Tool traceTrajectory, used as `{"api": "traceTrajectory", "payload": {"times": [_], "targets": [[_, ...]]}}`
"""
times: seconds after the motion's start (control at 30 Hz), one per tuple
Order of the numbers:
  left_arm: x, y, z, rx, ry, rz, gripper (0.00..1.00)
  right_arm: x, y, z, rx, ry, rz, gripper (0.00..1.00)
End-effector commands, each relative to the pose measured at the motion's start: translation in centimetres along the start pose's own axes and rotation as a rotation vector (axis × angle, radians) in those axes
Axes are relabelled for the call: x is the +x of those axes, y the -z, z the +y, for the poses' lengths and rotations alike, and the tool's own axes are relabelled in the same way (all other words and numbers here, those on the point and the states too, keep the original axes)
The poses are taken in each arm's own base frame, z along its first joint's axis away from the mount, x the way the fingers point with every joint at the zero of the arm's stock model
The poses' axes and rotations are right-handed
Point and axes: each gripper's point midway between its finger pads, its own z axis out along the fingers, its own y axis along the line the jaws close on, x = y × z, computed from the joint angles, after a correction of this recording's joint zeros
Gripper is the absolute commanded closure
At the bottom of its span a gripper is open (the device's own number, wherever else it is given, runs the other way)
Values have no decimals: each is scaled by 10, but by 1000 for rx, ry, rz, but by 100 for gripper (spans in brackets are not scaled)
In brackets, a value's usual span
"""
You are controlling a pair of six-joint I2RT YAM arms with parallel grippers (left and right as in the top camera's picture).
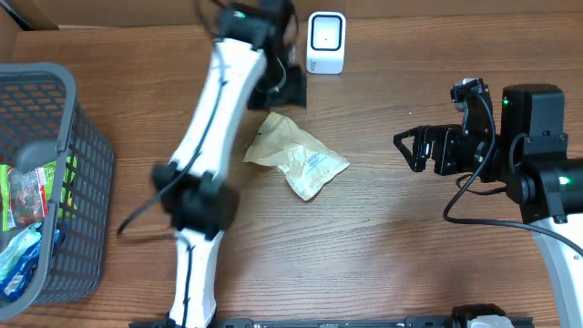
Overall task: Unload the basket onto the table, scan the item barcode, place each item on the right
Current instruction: 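Return the left gripper into the grey basket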
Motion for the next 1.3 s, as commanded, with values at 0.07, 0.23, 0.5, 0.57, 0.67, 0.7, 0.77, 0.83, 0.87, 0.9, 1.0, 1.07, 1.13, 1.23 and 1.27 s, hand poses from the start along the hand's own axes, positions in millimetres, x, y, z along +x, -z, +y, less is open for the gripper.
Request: {"api": "traceTrajectory", "payload": {"times": [0.07,0.23,0.5,0.57,0.67,0.7,0.77,0.83,0.87,0.9,1.0,1.07,1.13,1.23,1.27], "targets": [[17,166,40,-76,45,-416,32,-7,5,6,-11,19,-21,0],[68,286,138,-183,329,-739,30,-6,5,6,-11,18,-20,0],[186,328,318,-498,1081,-802,0,-2,5,5,-9,10,-4,0],[203,296,353,-486,1252,-684,0,-2,5,5,-9,8,-2,0],[204,241,396,-440,1340,-527,1,-2,5,5,-9,9,-3,0],[200,221,411,-423,1356,-485,0,-2,5,5,-9,10,-3,0],[191,190,435,-407,1370,-438,0,-3,5,5,-9,11,-5,0],[180,165,453,-391,1358,-416,0,-3,5,5,-10,11,-6,0],[173,148,464,-379,1355,-405,0,-3,5,5,-10,11,-6,0],[165,130,473,-360,1349,-393,0,-3,5,5,-9,11,-6,0],[150,100,500,-364,1314,-382,0,-2,5,5,-9,9,-1,0],[144,83,515,-371,1295,-369,0,0,5,5,-8,5,5,0],[145,67,526,-390,1303,-343,0,2,5,5,-7,1,12,0],[141,51,536,-387,1305,-331,0,5,5,4,-5,-5,24,0],[140,46,539,-386,1303,-329,0,6,5,4,-5,-7,27,0]]}}
